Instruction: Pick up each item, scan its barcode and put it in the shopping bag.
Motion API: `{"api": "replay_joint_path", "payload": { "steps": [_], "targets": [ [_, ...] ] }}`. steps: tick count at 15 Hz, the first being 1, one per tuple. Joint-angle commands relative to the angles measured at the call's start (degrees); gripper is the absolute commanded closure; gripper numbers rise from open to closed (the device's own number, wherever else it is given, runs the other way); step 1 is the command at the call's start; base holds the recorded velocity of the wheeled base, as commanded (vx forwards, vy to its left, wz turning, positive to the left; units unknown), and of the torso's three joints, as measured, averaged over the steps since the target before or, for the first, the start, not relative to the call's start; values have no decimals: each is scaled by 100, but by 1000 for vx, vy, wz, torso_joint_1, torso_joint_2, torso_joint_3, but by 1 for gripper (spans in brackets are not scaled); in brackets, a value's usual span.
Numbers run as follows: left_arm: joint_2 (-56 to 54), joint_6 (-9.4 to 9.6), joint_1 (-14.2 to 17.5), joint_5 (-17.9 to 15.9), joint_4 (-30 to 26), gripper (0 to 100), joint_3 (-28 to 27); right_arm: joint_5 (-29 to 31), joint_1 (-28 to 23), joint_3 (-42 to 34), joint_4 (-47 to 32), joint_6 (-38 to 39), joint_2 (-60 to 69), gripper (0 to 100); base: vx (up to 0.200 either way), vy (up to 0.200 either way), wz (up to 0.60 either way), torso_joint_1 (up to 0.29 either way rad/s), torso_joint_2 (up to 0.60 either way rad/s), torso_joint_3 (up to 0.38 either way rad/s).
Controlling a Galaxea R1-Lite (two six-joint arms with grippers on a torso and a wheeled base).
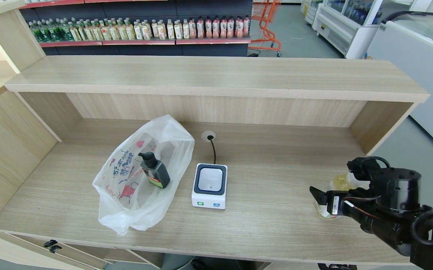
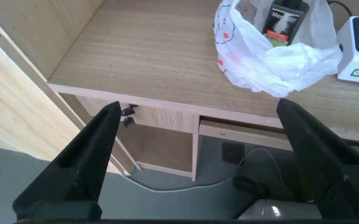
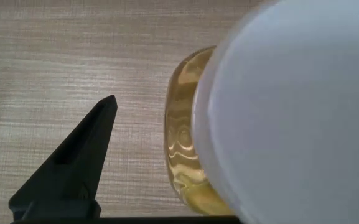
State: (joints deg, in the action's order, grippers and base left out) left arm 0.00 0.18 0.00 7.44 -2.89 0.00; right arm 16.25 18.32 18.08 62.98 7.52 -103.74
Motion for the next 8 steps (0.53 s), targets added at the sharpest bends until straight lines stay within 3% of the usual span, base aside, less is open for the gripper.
{"api": "replay_joint_path", "payload": {
  "steps": [1,8],
  "targets": [
    [0,-1,-9,3,-1,0,0,-17,13,11,145,-58,-313,0,0,0,0,0,0,0],
    [0,-1,-9,3,-1,0,0,-17,128,187,654,-392,-568,0,0,0,0,0,0,0]
  ]
}}
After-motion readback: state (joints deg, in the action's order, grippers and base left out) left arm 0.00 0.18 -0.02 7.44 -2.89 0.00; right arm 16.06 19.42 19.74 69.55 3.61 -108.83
